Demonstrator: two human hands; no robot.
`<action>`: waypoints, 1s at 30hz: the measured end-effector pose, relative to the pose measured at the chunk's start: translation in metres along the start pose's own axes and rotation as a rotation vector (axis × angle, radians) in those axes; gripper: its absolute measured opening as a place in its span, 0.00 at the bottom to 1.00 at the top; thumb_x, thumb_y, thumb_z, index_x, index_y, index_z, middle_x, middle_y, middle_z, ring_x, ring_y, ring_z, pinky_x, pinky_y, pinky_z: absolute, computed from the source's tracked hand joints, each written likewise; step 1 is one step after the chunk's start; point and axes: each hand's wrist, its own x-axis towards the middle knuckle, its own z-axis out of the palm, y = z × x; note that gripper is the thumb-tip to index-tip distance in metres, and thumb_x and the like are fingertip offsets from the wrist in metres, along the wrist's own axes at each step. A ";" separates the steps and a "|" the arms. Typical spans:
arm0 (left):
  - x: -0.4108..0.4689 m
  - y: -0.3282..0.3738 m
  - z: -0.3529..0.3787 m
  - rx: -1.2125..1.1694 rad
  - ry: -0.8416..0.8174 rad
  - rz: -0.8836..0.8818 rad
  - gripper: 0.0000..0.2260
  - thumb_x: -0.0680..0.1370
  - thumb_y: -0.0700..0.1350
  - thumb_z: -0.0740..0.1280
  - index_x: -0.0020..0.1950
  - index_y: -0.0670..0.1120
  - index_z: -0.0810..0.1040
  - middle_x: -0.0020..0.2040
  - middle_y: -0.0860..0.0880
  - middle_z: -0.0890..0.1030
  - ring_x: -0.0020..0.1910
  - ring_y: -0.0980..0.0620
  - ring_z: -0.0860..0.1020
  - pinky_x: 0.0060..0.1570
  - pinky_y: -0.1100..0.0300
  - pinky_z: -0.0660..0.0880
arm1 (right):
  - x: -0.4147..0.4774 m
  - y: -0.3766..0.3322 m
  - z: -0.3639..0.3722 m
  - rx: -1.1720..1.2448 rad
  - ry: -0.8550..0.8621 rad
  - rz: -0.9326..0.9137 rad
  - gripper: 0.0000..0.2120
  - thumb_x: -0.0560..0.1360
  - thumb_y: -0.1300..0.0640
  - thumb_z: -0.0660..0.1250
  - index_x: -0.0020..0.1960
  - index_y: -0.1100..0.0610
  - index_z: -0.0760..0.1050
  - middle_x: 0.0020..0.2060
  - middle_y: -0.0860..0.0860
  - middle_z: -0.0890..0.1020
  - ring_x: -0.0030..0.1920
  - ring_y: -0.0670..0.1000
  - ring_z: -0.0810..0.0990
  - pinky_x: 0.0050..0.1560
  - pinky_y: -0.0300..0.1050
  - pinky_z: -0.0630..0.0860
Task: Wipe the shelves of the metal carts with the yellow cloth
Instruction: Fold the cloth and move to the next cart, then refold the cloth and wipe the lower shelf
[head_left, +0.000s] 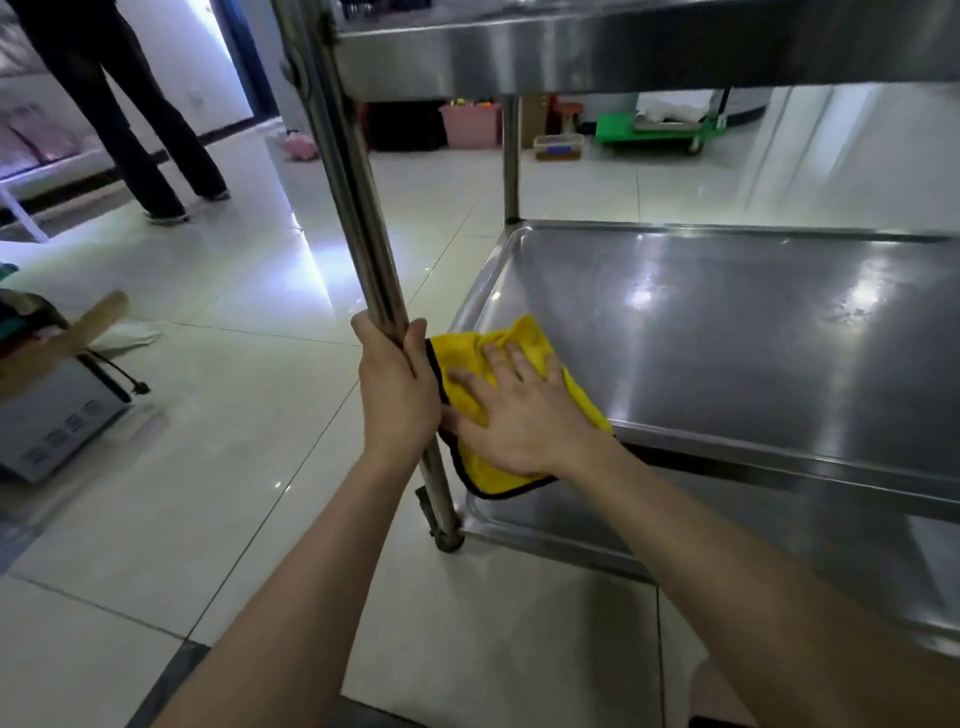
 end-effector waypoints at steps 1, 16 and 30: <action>0.000 -0.001 0.000 -0.004 0.001 0.006 0.08 0.89 0.48 0.60 0.58 0.47 0.62 0.41 0.48 0.79 0.36 0.57 0.79 0.30 0.68 0.68 | -0.012 0.000 0.000 -0.017 0.014 -0.021 0.44 0.73 0.18 0.36 0.84 0.35 0.52 0.87 0.53 0.48 0.86 0.59 0.45 0.79 0.75 0.42; -0.094 -0.061 -0.038 -0.165 -0.422 -0.481 0.14 0.87 0.54 0.66 0.50 0.46 0.84 0.49 0.48 0.87 0.53 0.49 0.84 0.52 0.47 0.78 | -0.062 0.007 -0.024 0.134 0.374 0.275 0.25 0.86 0.43 0.58 0.78 0.54 0.69 0.72 0.56 0.76 0.72 0.60 0.72 0.71 0.60 0.70; -0.065 -0.074 -0.016 -0.606 -0.760 -0.500 0.27 0.74 0.55 0.82 0.71 0.56 0.80 0.67 0.56 0.86 0.64 0.54 0.85 0.60 0.56 0.84 | -0.123 0.007 -0.009 0.506 0.510 0.108 0.07 0.80 0.50 0.71 0.53 0.49 0.74 0.47 0.41 0.76 0.48 0.43 0.77 0.44 0.32 0.71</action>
